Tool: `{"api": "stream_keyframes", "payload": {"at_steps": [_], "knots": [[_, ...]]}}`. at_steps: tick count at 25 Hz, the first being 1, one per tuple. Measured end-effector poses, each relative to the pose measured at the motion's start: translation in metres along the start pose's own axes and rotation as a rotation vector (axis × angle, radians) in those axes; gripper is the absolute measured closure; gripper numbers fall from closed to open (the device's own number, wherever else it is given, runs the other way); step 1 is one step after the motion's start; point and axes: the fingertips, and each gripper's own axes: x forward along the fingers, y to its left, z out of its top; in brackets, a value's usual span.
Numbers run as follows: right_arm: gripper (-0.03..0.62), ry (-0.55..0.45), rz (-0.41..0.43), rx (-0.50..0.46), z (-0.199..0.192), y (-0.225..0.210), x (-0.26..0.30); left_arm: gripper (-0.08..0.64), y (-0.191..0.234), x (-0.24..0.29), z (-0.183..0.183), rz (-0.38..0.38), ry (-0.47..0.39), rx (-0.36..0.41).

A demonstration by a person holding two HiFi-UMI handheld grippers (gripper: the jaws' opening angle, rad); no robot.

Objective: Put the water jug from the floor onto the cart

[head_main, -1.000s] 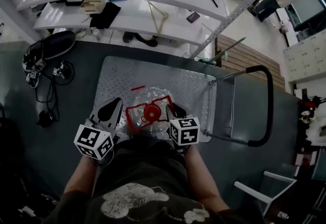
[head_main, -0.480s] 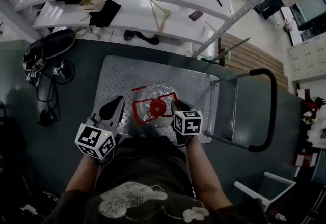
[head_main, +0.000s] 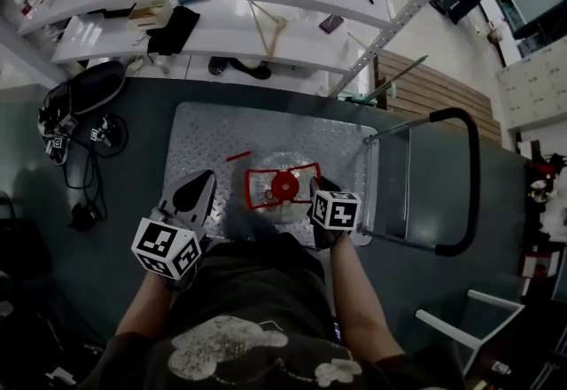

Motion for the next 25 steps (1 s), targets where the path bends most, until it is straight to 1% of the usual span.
{"api": "stream_keyframes", "payload": {"at_steps": [5, 9, 13, 15, 18, 21, 23, 25], "knots": [[0.546, -0.015, -0.086, 0.030, -0.007, -0.032, -0.005, 0.551, -0.007, 0.004, 0.000, -0.034, -0.001, 0.017], [0.546, -0.040, -0.096, 0.082, -0.013, -0.049, -0.004, 0.552, -0.009, 0.005, 0.000, -0.057, 0.001, 0.022], [0.546, -0.056, -0.171, 0.086, -0.017, -0.066, -0.006, 0.551, -0.012, 0.007, -0.002, -0.082, 0.011, 0.049], [0.546, -0.060, -0.176, 0.122, -0.021, -0.068, -0.007, 0.551, -0.012, 0.008, -0.001, -0.094, 0.019, 0.059], [0.546, -0.081, -0.180, 0.146, -0.021, -0.069, -0.009, 0.551, -0.009, 0.014, -0.002, -0.103, 0.018, 0.039], [0.538, -0.125, -0.171, 0.134, -0.015, -0.066, -0.014, 0.552, -0.008, 0.017, -0.004, -0.110, 0.015, 0.055], [0.517, -0.148, -0.177, 0.111, -0.011, -0.064, -0.021, 0.551, -0.009, 0.018, -0.006, -0.118, 0.019, 0.070], [0.498, -0.168, -0.181, 0.085, -0.006, -0.063, -0.030, 0.551, -0.012, 0.022, -0.007, -0.135, 0.025, 0.067]]}}
